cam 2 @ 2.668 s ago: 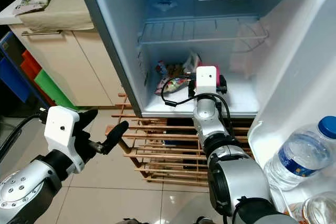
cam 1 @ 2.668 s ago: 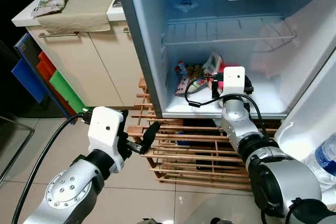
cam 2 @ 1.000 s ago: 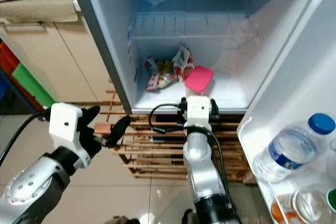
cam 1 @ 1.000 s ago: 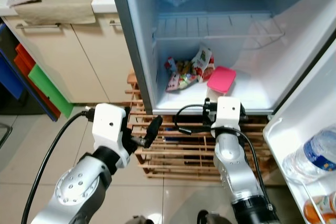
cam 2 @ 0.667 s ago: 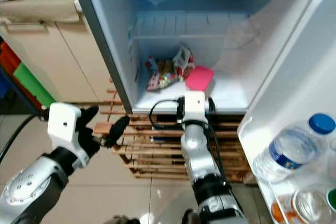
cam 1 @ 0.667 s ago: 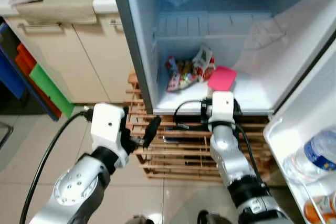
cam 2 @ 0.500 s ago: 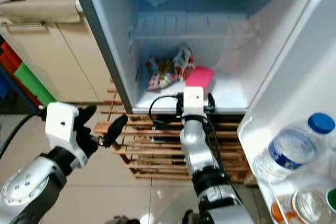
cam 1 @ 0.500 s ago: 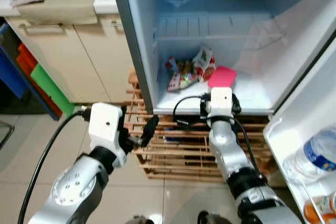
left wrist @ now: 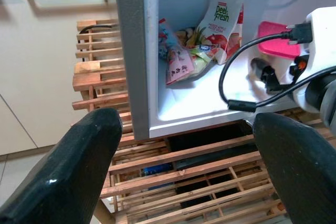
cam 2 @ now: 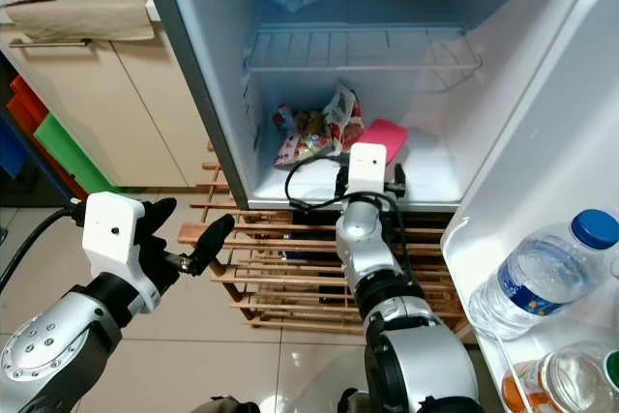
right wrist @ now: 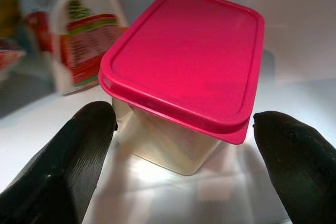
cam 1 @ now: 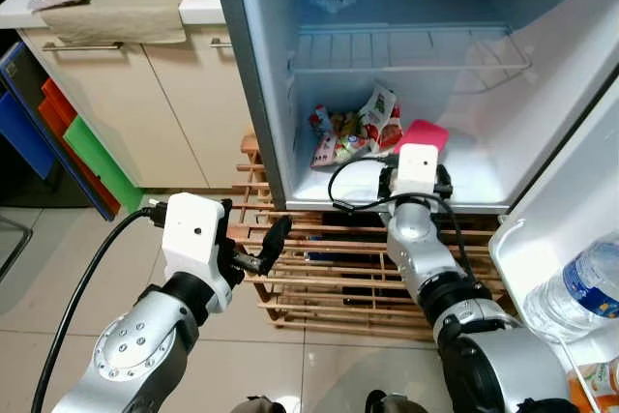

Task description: Restocking fridge

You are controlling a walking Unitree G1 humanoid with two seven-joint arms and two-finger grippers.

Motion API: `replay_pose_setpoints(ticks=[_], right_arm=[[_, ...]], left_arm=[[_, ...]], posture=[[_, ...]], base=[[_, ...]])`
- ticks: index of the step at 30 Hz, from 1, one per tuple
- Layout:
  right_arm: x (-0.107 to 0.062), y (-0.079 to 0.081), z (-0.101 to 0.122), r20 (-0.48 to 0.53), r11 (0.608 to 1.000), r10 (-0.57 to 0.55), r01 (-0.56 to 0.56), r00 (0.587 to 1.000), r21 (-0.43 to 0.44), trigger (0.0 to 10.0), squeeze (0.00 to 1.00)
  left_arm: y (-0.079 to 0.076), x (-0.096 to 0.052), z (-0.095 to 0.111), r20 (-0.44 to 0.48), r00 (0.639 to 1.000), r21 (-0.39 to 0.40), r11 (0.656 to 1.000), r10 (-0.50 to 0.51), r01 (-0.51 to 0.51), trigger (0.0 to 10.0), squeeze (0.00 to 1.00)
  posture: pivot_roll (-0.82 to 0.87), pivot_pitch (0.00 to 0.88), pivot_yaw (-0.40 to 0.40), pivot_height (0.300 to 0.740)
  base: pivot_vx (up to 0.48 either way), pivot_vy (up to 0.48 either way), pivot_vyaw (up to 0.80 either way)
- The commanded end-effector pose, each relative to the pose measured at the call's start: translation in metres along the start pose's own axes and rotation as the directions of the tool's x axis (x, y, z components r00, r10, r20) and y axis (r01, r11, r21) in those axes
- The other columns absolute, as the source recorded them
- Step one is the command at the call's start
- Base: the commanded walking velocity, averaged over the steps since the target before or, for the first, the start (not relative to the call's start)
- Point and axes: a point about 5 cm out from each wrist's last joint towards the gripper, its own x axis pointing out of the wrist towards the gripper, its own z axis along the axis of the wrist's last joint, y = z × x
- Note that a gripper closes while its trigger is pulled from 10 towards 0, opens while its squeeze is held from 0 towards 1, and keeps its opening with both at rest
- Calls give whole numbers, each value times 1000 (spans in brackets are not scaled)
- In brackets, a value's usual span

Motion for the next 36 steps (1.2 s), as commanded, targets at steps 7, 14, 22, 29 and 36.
replay_pose_setpoints(ticks=[7,14,22,29,36], right_arm=[[8,-11,7,18,998,-48,48,999,-27,10000,0],[10,-16,3,22,996,-25,27,999,-89,10000,0],[5,-16,-2,93,993,42,-32,995,-110,10000,0],[-3,-19,-16,73,996,76,-71,994,-59,10000,0],[-22,-21,-20,125,980,200,-197,972,-31,10000,0]], left_arm=[[0,-4,2,2,1000,4,1000,14,-14,10000,0],[1,4,1,11,1000,-1,1000,11,-11,10000,0],[5,23,4,65,998,-10,1000,22,-22,10000,0],[9,39,-1,75,997,-23,999,31,-30,10000,0],[22,55,-14,59,995,-45,996,82,-80,10000,0]], posture=[[155,162,85,740],[133,135,72,740],[70,53,34,740],[10,0,16,740],[-41,0,15,740]], base=[[0,0,0],[0,0,0],[0,0,0],[0,0,0],[0,0,0]])
